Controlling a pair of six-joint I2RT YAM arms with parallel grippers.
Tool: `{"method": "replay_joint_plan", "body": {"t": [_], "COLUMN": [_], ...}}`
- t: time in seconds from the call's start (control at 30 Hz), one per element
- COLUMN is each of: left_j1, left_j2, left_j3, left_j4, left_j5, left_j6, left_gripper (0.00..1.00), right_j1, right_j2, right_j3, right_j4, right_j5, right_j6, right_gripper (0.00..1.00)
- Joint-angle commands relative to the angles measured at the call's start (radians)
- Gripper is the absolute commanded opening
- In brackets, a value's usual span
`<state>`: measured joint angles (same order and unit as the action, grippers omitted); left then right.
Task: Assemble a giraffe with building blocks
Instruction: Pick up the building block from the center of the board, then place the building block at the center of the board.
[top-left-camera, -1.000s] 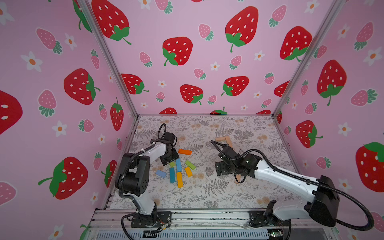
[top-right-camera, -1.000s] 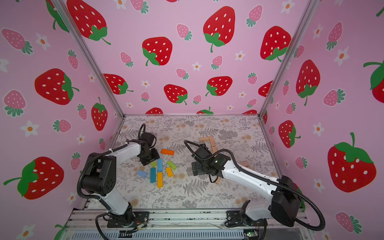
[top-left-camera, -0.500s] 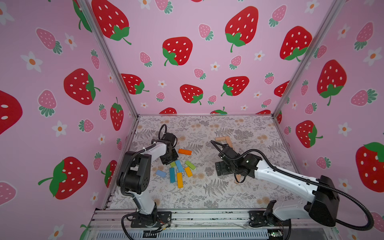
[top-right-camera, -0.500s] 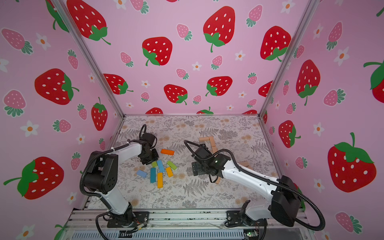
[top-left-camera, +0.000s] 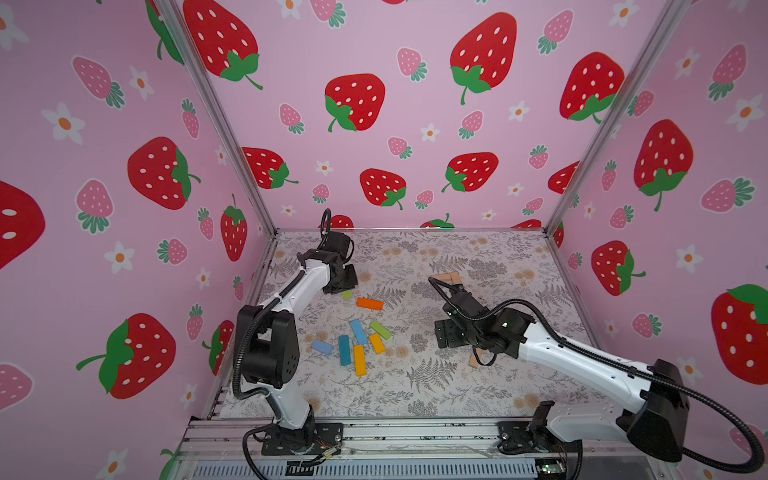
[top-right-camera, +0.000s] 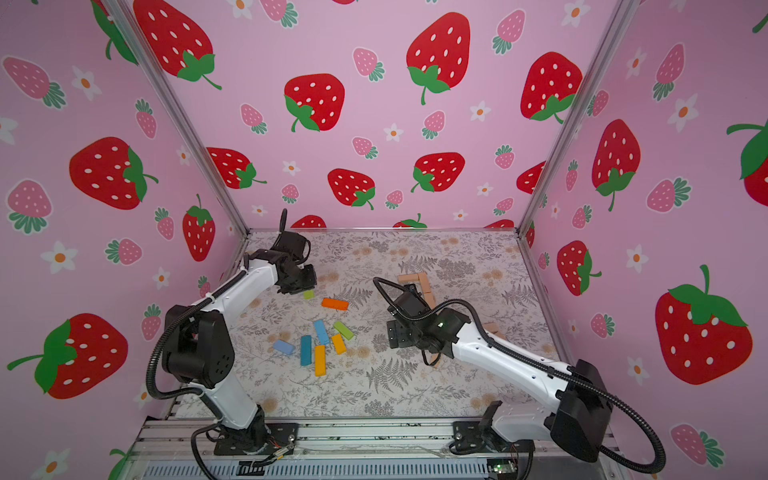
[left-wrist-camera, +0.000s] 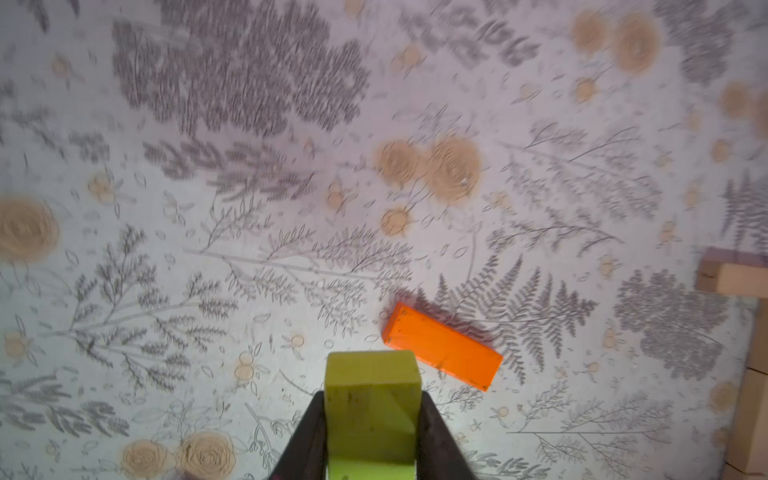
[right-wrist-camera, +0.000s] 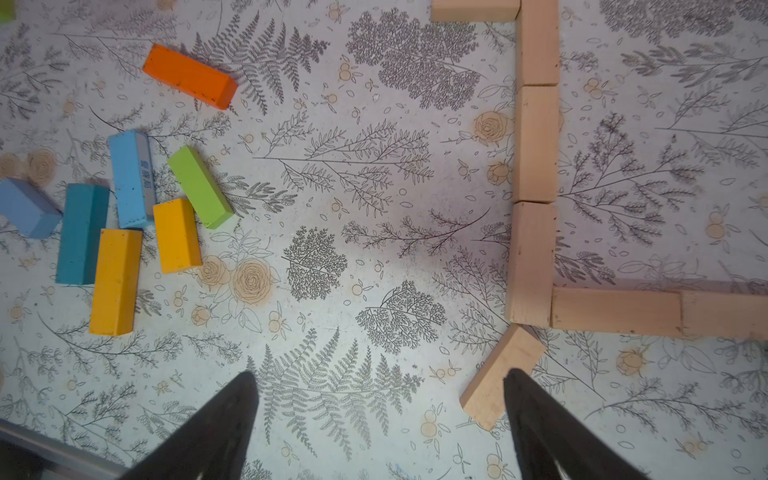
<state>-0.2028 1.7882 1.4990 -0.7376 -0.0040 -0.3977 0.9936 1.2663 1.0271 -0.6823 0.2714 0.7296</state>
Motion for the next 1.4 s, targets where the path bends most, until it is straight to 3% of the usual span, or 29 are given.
{"method": "replay_joint_plan", "body": {"t": [0.0, 0.13, 0.37, 0.4, 0.53, 0.67, 0.8, 1.07, 1.37], "left_j1": [0.002, -0.008, -0.056, -0.061, -0.098, -0.131, -0.132, -0.131, -0.108], "left_j2": [0.116, 0.243, 0.376, 0.406, 0.507, 0.573, 0.578, 0.587, 0.639], "left_j3": [0.153, 0.334, 0.457, 0.482, 0.558, 0.562, 0.526, 0.519, 0.608], "left_j4": [-0.097, -0.167, -0.204, -0.231, -0.292, -0.281, -0.211, -0.172, -0.264], "left_j5": [0.065, 0.110, 0.080, 0.087, -0.025, -0.168, -0.199, -0.179, -0.152], "left_j6": [0.230, 0.384, 0.662, 0.713, 0.873, 1.041, 1.168, 1.391, 1.514], "left_gripper": [0.16, 0.11, 0.07, 0.01, 0.00, 0.00, 0.00, 0.00, 0.00], "right_j1": [-0.010, -0.013, -0.013, -0.013, -0.013, -0.013, -0.013, -0.013, -0.015], "right_j2": [-0.034, -0.068, -0.145, -0.158, -0.192, -0.200, -0.200, -0.160, -0.127], "right_j3": [-0.008, -0.012, -0.054, -0.066, -0.093, -0.096, -0.108, -0.110, -0.108], "right_j4": [-0.027, -0.035, 0.025, 0.045, 0.088, 0.095, 0.113, 0.139, 0.160], "right_j5": [0.033, 0.035, 0.020, 0.020, 0.010, 0.008, 0.005, -0.005, -0.009], "right_j6": [-0.012, -0.031, -0.139, -0.159, -0.220, -0.265, -0.284, -0.308, -0.322], "right_gripper": [0.92, 0.91, 0.87, 0.86, 0.84, 0.83, 0.83, 0.83, 0.83]}}
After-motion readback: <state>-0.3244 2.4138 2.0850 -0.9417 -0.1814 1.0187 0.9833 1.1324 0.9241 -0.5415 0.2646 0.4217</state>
